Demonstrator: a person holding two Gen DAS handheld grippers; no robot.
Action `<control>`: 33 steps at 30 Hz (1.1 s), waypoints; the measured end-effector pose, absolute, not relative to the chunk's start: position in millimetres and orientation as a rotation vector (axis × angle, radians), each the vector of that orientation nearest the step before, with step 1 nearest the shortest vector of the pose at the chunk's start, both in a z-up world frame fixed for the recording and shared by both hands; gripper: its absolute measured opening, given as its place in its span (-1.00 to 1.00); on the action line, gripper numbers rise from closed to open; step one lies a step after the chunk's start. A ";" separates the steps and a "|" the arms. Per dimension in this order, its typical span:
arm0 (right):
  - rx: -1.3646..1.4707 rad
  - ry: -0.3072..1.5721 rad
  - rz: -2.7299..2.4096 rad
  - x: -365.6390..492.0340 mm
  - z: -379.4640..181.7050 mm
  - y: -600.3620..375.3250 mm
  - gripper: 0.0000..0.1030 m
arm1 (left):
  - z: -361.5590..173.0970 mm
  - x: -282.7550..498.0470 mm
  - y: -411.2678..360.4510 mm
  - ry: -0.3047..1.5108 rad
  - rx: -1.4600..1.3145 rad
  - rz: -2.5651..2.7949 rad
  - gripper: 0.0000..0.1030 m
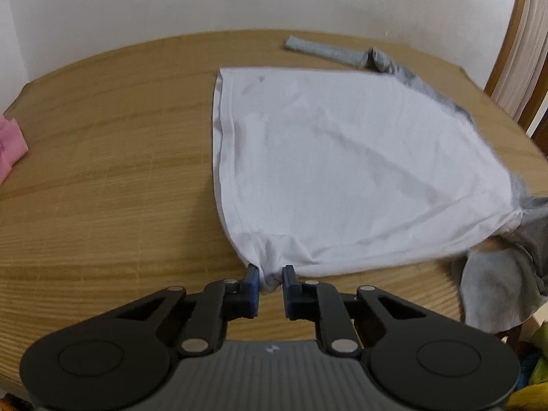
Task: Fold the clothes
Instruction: 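Grasp the white hem with the left gripper while the right gripper holds the grey side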
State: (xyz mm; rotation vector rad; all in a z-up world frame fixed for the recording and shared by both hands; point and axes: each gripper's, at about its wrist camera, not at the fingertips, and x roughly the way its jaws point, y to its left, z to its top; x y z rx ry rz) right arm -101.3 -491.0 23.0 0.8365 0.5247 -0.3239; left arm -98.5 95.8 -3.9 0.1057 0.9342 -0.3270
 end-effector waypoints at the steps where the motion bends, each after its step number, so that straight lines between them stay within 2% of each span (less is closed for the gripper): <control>1: 0.850 0.497 -0.325 -99.8 27.7 -493.8 -0.89 | 0.7 -94.8 97.2 0.928 0.096 -0.327 -0.71; 7: 0.899 0.341 -0.337 -78.6 43.4 -508.8 -0.89 | 14.5 -55.5 103.9 0.929 -0.012 -0.302 -0.72; 14: 0.867 0.306 -0.370 -26.7 47.1 -528.8 -0.89 | 10.2 -10.5 91.0 0.963 -0.008 -0.240 -0.72; 26: 0.855 0.423 -0.363 83.9 8.7 -586.1 -0.89 | -18.5 67.0 63.3 1.066 0.000 -0.084 -0.71; 33: 0.754 0.565 -0.403 127.8 -31.5 -598.6 -0.89 | -32.0 79.4 46.5 1.084 0.099 -0.017 -0.54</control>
